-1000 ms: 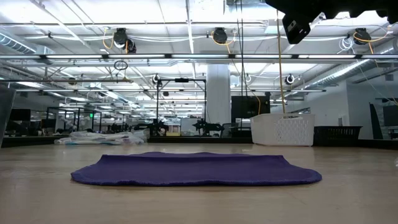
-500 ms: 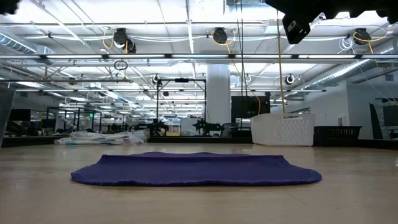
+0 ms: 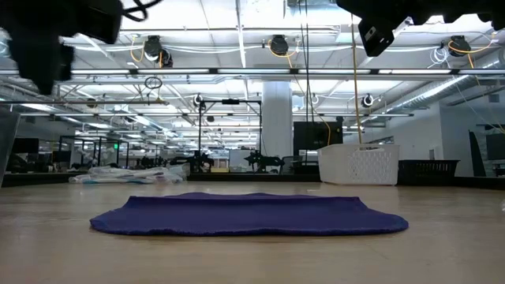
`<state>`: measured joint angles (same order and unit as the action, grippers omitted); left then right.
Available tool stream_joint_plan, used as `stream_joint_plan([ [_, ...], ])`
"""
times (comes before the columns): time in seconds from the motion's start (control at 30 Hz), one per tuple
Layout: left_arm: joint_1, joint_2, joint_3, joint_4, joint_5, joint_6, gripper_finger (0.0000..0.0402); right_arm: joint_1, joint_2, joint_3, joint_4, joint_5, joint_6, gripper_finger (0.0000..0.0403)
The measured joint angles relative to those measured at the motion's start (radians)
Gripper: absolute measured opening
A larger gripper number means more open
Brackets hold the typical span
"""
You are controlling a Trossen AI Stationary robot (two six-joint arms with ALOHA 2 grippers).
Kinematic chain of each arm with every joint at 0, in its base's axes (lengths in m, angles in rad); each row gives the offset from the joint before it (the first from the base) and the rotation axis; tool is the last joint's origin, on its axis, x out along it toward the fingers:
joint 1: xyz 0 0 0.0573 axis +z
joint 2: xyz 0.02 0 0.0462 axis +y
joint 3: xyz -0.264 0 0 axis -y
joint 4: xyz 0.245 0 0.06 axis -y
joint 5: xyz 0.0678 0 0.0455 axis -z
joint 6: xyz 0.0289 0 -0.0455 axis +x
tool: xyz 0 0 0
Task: Pick & Place Toothbrushes
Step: Put the violet toothbrush into the black basket
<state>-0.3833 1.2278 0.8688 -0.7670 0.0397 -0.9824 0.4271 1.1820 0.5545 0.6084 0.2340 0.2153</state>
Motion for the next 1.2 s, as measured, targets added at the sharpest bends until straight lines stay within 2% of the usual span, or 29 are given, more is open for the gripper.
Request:
stream_joint_plan([
  [0.17,0.143,0.001,0.0,-0.059,-0.094,0.121,0.0074,0.0,0.0,0.0,0.0,0.0,0.0,0.0105],
  [0.37,0.313,0.001,0.0,-0.074,-0.16,0.229,0.0074,0.0,0.0,0.0,-0.01,0.0,-0.015,0.0105],
  [0.7,0.523,0.002,0.0,-0.075,-0.164,0.492,0.0074,0.0,0.0,0.0,-0.015,0.0,-0.022,0.0105],
  [1.2,0.785,0.003,0.0,-0.114,-0.163,0.726,0.0074,0.0,0.0,0.0,-0.014,0.0,-0.132,0.0105],
])
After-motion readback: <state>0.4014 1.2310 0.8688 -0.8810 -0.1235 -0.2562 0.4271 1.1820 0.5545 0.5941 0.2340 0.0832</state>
